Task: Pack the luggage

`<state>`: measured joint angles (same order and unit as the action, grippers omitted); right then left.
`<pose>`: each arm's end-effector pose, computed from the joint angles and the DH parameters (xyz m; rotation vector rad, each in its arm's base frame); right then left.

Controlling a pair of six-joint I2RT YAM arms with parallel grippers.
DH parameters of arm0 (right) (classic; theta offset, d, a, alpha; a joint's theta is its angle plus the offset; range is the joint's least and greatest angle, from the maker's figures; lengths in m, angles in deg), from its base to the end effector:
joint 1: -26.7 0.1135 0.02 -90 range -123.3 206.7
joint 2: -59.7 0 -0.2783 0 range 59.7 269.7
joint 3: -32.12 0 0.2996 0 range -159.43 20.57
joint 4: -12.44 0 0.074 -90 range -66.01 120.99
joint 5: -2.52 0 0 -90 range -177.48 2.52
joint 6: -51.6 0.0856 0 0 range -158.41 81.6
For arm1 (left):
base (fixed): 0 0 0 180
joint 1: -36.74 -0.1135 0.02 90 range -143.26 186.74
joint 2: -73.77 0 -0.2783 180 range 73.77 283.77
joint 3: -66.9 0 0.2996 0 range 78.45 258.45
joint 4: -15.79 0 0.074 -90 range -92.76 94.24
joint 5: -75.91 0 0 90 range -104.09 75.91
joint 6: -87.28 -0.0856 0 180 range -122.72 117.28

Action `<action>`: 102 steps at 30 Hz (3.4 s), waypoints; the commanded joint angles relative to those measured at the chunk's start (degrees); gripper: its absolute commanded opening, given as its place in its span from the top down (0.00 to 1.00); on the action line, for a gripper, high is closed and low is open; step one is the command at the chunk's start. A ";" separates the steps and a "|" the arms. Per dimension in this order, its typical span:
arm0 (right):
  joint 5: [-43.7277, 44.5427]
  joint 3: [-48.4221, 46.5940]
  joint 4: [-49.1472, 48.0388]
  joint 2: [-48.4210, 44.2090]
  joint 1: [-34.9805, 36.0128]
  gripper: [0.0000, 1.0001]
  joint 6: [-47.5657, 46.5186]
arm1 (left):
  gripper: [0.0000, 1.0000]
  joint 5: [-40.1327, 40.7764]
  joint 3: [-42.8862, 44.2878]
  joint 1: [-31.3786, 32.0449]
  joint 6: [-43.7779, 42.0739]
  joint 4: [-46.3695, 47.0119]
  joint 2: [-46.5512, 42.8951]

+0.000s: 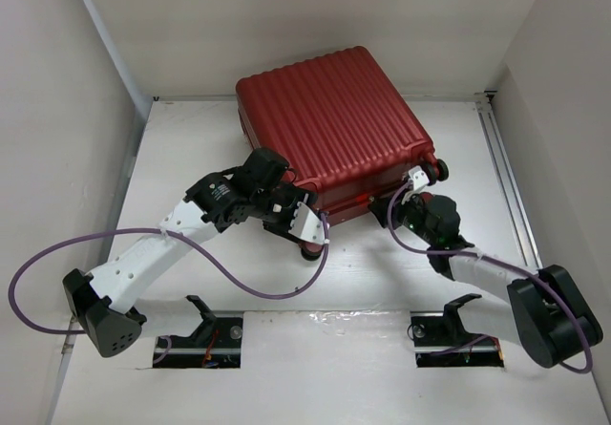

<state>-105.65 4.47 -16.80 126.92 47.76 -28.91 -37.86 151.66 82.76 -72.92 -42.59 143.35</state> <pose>0.2666 0.1313 0.1514 -0.4142 1.7408 0.6634 0.1995 -0.2565 0.3485 2.0199 1.0153 -0.2593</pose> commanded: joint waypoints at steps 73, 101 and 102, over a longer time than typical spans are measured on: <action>2.44 -0.17 30.51 -23.01 -28.00 1.00 -2.73 | 0.00 31.22 6.41 9.26 100.60 11.32 8.54; 3.41 -1.83 41.22 -27.22 -33.35 1.00 -6.85 | 1.00 13.37 0.19 -11.63 87.33 11.76 4.70; 2.89 -1.83 42.02 -28.01 -35.28 1.00 -7.47 | 1.00 11.22 -1.13 -14.09 86.20 12.54 3.03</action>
<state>-107.97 3.96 17.42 101.24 17.72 -32.58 -22.65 152.45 77.86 22.66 -35.01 151.70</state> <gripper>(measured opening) 0.022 0.510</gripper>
